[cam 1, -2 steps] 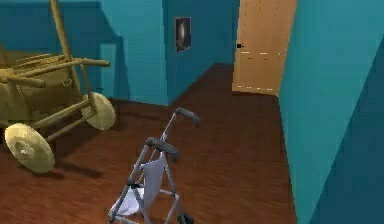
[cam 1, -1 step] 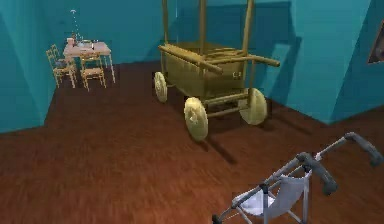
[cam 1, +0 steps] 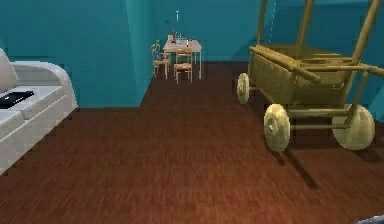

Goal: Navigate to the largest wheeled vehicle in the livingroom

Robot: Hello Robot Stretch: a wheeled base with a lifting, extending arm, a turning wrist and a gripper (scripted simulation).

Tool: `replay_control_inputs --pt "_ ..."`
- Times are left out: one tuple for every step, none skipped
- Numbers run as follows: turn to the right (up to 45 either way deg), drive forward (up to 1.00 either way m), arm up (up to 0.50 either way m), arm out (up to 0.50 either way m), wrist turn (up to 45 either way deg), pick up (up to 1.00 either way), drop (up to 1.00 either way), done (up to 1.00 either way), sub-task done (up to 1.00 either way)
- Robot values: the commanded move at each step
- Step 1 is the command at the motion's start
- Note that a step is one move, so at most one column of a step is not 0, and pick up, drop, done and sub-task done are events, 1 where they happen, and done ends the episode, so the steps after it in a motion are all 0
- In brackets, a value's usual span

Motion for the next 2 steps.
replay_control_inputs --pt "0.0 1.00 0.00 0.00 0.0 0.00 0.00 0.00 0.00" --pt "-9.0 0.00 0.00 0.00 0.0 0.00 0.00 0.00 0.00"
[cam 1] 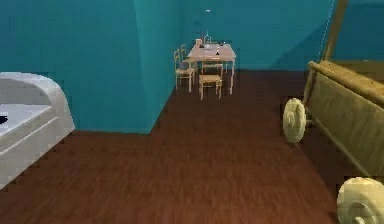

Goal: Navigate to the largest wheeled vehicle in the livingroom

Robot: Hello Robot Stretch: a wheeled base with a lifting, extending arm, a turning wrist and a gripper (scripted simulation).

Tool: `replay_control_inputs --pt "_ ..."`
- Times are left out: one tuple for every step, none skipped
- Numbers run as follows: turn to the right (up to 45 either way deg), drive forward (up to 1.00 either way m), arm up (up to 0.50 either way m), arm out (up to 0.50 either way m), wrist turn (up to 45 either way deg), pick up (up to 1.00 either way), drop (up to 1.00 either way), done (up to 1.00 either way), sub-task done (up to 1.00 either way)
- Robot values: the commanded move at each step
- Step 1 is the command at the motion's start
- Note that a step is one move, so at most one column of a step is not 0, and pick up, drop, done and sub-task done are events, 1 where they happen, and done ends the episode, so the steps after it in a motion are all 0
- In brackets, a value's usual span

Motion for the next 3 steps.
replay_control_inputs --pt "0.0 0.10 0.00 0.00 0.0 0.00 0.00 0.00 0.00" --pt "45.0 0.00 0.00 0.00 0.0 0.00 0.00 0.00 0.00" --pt "21.0 0.00 0.00 0.00 0.0 0.00 0.00 0.00 0.00"
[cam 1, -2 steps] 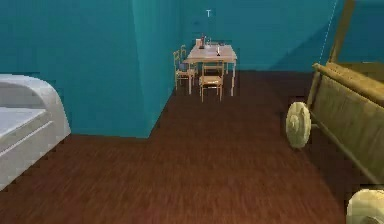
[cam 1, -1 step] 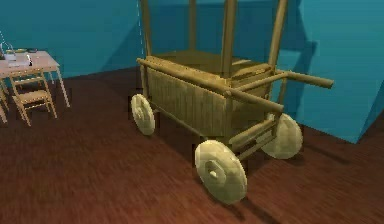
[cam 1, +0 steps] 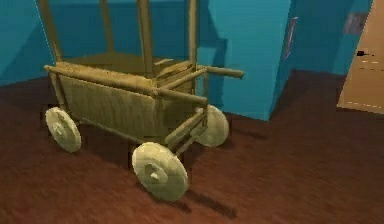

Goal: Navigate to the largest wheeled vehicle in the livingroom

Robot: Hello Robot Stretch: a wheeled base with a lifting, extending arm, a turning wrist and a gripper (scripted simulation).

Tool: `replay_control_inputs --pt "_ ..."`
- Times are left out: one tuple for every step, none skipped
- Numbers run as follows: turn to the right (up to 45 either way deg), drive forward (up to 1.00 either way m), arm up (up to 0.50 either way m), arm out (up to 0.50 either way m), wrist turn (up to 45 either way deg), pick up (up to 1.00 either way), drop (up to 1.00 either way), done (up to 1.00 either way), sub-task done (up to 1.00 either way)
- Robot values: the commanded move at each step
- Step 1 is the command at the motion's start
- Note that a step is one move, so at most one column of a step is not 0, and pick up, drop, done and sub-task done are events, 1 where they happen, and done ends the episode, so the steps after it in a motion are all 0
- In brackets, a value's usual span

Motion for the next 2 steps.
replay_control_inputs --pt "0.0 0.35 0.00 0.00 0.0 0.00 0.00 0.00 0.00" --pt "-18.0 0.00 0.00 0.00 0.0 0.00 0.00 0.00 0.00"
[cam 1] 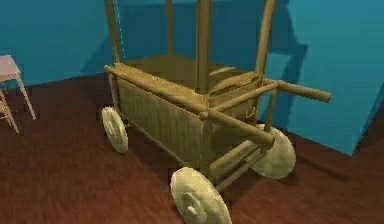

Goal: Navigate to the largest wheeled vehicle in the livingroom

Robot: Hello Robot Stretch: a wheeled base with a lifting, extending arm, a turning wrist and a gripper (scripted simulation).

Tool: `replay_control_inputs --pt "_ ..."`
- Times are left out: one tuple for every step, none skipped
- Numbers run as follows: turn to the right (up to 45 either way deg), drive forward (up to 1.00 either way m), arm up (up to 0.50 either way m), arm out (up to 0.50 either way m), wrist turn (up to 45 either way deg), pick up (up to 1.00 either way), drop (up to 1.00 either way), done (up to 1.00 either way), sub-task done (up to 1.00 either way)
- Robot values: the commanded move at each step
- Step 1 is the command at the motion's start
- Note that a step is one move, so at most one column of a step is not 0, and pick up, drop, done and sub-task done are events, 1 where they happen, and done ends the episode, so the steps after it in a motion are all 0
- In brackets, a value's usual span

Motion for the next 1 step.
replay_control_inputs --pt "0.0 0.00 0.00 0.00 0.0 0.00 0.00 1.00 0.00"
